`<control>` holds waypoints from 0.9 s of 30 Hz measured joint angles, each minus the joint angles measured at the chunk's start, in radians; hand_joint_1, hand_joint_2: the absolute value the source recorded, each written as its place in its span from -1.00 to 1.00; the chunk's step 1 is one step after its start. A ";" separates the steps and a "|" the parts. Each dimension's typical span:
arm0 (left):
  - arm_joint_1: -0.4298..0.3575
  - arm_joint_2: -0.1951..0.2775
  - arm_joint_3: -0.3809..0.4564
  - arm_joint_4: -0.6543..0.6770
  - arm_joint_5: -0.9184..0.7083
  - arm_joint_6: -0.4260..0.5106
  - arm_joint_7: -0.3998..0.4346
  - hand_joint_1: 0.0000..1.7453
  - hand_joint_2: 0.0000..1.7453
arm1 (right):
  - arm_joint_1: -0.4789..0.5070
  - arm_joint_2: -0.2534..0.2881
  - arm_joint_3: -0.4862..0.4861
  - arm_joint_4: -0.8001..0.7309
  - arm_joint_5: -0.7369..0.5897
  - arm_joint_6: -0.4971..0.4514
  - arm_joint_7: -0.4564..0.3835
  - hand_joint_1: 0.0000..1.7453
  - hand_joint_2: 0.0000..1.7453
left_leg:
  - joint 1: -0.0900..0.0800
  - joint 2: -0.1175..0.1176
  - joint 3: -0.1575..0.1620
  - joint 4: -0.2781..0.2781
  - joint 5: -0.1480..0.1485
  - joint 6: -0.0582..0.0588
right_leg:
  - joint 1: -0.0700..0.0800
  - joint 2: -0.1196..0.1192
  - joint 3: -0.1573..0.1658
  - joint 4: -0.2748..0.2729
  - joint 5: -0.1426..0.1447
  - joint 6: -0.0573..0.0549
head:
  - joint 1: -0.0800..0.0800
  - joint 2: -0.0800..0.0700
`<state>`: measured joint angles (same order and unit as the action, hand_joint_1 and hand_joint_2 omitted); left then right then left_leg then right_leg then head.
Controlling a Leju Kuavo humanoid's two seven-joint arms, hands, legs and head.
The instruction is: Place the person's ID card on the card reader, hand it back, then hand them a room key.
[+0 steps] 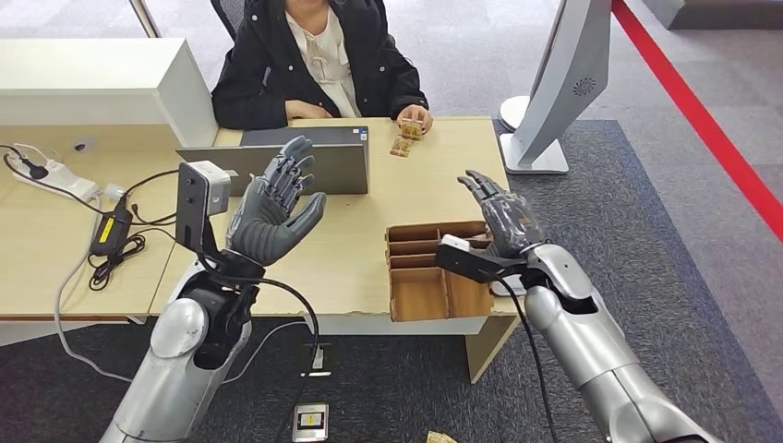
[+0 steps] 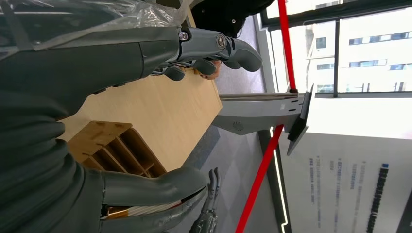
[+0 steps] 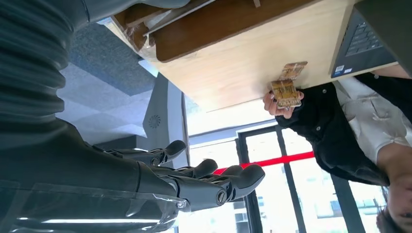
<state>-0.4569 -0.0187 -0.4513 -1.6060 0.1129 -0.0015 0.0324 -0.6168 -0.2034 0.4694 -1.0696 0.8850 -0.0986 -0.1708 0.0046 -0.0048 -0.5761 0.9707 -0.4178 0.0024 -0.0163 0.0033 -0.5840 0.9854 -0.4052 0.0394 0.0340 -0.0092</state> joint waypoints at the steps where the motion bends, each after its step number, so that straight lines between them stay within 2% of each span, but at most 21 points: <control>1: 0.000 0.000 0.000 -0.001 0.000 0.000 0.000 -1.00 1.00 | 0.000 0.000 -0.002 0.004 -0.001 -0.010 -0.001 -1.00 1.00 | 0.000 0.000 0.000 0.000 0.000 0.000 | 0.000 0.000 0.000 0.000 0.000 0.000 | 0.000 0.000; 11: 0.009 0.000 0.000 -0.014 -0.003 0.002 0.003 -1.00 1.00 | -0.015 -0.001 -0.006 0.068 -0.006 -0.058 -0.013 -1.00 1.00 | 0.000 0.000 0.000 0.000 0.000 0.000 | 0.000 0.000 0.000 0.000 0.000 0.000 | 0.000 0.000; 27: 0.014 0.001 0.021 -0.039 -0.005 -0.007 0.021 -1.00 1.00 | -0.016 -0.003 -0.006 0.114 -0.008 -0.046 0.007 -1.00 1.00 | 0.000 0.000 0.000 0.000 0.000 0.000 | 0.000 0.000 0.000 0.000 0.000 0.000 | 0.000 0.000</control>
<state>-0.4431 -0.0178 -0.4306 -1.6447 0.1076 -0.0082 0.0538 -0.6324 -0.2067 0.4639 -0.9555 0.8768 -0.1447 -0.1637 0.0045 -0.0048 -0.5760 0.9707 -0.4178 0.0024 -0.0163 0.0033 -0.5841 0.9854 -0.4052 0.0394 0.0339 -0.0092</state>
